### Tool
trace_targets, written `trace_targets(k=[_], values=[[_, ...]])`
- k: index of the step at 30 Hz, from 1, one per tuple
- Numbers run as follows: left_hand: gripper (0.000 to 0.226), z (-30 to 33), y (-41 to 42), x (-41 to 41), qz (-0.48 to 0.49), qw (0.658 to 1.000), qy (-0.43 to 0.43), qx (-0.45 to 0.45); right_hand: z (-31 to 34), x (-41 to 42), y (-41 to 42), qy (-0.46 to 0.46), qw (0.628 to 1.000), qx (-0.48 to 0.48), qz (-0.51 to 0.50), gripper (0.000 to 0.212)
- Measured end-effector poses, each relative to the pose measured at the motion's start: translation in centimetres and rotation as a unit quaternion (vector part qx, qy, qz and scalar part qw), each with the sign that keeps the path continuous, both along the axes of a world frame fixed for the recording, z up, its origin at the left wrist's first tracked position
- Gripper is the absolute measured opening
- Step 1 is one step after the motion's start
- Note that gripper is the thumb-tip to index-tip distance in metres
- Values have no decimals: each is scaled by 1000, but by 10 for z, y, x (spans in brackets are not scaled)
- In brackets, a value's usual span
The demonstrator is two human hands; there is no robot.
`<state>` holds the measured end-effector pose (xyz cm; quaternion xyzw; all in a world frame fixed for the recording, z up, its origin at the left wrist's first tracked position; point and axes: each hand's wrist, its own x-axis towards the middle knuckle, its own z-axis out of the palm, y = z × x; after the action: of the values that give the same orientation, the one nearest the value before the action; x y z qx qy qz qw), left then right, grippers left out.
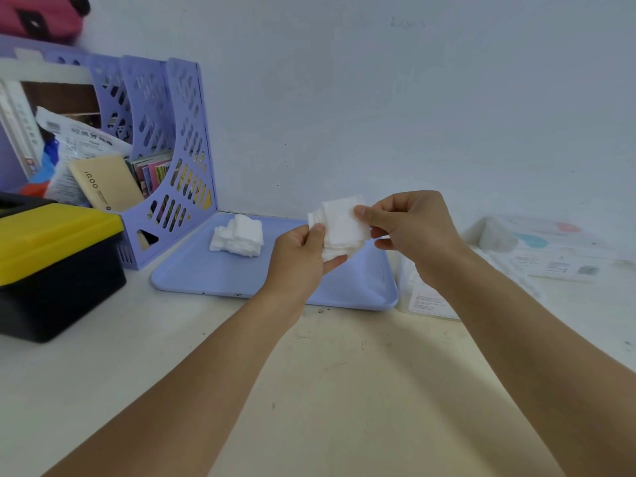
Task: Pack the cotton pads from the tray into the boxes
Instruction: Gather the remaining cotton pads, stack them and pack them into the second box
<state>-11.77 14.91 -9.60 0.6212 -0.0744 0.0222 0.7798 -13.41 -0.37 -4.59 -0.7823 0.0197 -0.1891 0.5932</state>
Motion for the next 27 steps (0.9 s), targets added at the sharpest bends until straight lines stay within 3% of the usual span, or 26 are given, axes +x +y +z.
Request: trace_targets(k=[6, 10, 13, 27], values=[[30, -1, 1, 2, 7, 1000, 10, -6, 6, -3, -4, 71, 995, 45, 56, 23], [30, -1, 4, 3, 9, 1000, 13, -11, 11, -3, -10, 92, 984, 118, 98, 36], [30, -1, 3, 2, 6, 1000, 11, -7, 10, -4, -9, 91, 976, 143, 137, 23], [27, -2, -2, 2, -64, 996, 40, -36, -7, 6, -2, 41, 998, -2, 54, 16]])
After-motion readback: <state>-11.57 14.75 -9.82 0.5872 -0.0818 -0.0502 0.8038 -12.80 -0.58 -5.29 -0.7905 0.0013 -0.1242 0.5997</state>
